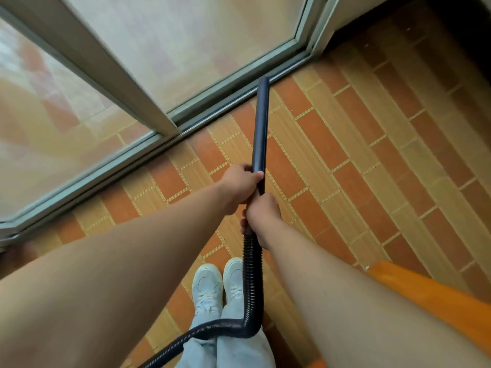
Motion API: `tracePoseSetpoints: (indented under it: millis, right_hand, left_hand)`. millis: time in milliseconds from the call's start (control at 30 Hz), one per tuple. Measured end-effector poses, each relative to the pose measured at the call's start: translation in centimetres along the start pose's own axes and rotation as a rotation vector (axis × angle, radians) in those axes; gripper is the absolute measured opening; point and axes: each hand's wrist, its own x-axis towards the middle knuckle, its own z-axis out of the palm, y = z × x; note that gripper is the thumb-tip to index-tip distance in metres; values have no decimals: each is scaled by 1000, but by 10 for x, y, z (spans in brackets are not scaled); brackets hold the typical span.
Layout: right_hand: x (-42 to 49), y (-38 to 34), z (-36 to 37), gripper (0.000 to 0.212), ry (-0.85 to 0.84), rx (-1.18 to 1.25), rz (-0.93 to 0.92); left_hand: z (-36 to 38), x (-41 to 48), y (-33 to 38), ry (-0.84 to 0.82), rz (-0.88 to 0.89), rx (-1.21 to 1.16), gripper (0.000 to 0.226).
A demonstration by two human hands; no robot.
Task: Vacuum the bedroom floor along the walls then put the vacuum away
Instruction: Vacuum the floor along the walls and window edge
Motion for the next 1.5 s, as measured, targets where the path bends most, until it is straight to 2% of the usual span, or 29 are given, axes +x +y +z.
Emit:
tracePoseSetpoints:
  millis: [100, 167, 267, 400, 567, 733, 900, 1233, 1500]
  right_hand:
    - [-10, -12, -15, 38, -80, 195, 29]
    - [-18, -19, -28, 39, -152, 234, 49]
    - [-11, -26, -49, 44, -208, 65, 8]
    - [16, -36, -84, 49, -196, -191, -79]
    - [65, -65, -130, 44, -45, -113, -57]
    - [96, -88, -151, 53, -133, -29, 0]
    - [128, -102, -137, 49, -213, -44, 62]
    - [199, -127, -81, 31, -173, -78, 162]
    - [231, -138, -61, 31, -143, -143, 213]
  left_hand:
    - [10, -2, 22, -33, 21, 44, 40]
    - [14, -5, 32, -38, 22, 66, 40]
    - [22, -3, 44, -51, -1, 64, 43]
    - [38, 16, 51, -49, -20, 41, 38]
    - [70, 44, 57, 16, -43, 83, 36]
    - [87, 51, 50, 28, -179, 126, 35]
    - [82, 76, 38, 41, -225, 136, 34]
    - [66, 128, 14, -58, -152, 115, 35]
    - [57, 161, 10, -72, -123, 82, 34]
